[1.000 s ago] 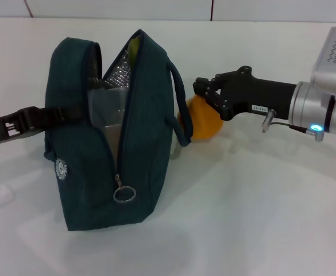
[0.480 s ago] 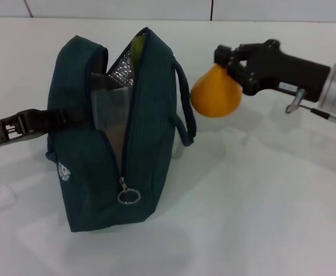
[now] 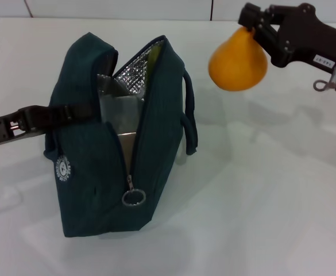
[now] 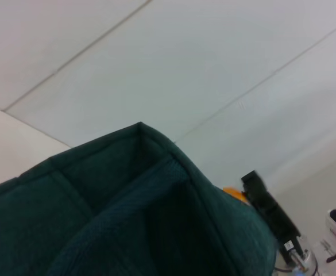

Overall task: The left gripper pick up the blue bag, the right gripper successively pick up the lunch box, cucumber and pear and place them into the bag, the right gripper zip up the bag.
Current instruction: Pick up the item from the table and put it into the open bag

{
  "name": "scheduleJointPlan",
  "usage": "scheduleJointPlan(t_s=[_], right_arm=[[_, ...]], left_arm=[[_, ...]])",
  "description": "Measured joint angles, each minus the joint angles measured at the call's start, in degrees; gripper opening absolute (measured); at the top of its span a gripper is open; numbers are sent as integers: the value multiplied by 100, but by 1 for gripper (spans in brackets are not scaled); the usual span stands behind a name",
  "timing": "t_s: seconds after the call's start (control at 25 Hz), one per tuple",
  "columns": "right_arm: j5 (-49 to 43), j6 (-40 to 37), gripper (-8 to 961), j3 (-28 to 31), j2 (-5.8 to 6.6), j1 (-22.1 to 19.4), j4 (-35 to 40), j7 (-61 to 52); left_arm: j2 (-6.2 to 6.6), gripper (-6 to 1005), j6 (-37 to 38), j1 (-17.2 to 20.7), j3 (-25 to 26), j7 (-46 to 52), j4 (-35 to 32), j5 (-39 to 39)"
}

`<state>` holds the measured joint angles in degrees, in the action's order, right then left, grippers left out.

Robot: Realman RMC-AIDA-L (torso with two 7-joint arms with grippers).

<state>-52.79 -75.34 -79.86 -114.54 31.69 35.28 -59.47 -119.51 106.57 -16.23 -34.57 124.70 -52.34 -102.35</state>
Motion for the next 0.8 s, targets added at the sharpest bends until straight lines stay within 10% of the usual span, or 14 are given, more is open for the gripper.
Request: scheduleJointPlan(t_s=[0.8], right_arm=[[449,163,94,-1362,-164,1280,-184,38]], left_arm=[[7,37,43,-225,-14,-213,513,-47]])
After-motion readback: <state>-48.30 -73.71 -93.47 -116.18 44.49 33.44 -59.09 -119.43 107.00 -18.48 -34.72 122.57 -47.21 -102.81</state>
